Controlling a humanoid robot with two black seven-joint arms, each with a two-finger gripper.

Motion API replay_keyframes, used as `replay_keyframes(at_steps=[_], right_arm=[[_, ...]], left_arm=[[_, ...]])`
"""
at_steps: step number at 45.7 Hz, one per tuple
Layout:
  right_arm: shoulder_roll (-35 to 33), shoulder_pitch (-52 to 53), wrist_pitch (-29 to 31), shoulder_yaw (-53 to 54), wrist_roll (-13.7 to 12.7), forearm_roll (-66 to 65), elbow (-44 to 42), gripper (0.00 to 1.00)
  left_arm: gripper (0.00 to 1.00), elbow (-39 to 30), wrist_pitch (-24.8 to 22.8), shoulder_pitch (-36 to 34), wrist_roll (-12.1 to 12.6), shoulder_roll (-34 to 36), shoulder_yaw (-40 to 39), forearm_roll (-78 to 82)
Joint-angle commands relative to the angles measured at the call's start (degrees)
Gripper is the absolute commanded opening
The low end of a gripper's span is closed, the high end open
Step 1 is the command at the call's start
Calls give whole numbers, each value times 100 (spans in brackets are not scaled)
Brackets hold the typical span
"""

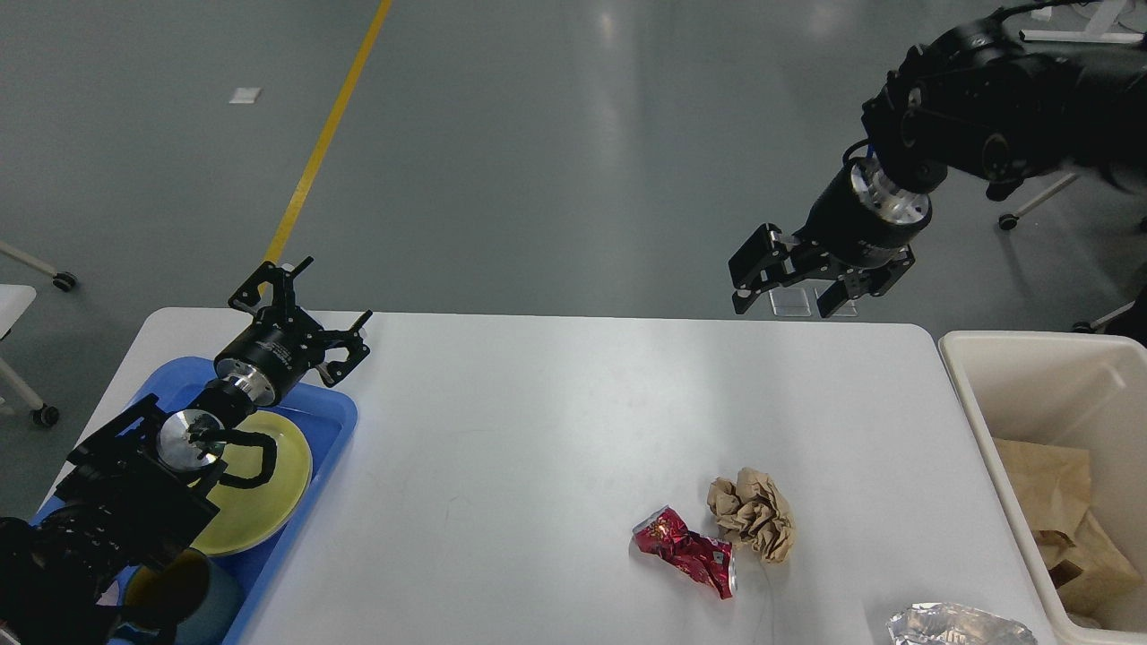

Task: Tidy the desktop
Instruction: 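Lower the right gripper onto the crumpled tan paper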

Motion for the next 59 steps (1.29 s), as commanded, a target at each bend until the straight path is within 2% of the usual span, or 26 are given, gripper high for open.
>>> replay_keyframes(at_steps=[1,13,31,43,59], right_arm=[[229,-390,-43,36,5,185,-32,99],[379,-1129,-702,36,-4,581,3,98],[344,-1638,-922,10,-4,792,135,98],[353,-2280,-1669,-16,-4,792,21,98],[256,-2676,-1757,-69,5,845,-120,98]], left_arm=[[96,0,0,0,4,-1,0,1],[96,0,0,0,-5,-1,0,1],[96,0,0,0,-5,-1,0,1],[96,0,0,0,4,-1,0,1],[96,0,0,0,4,-1,0,1]])
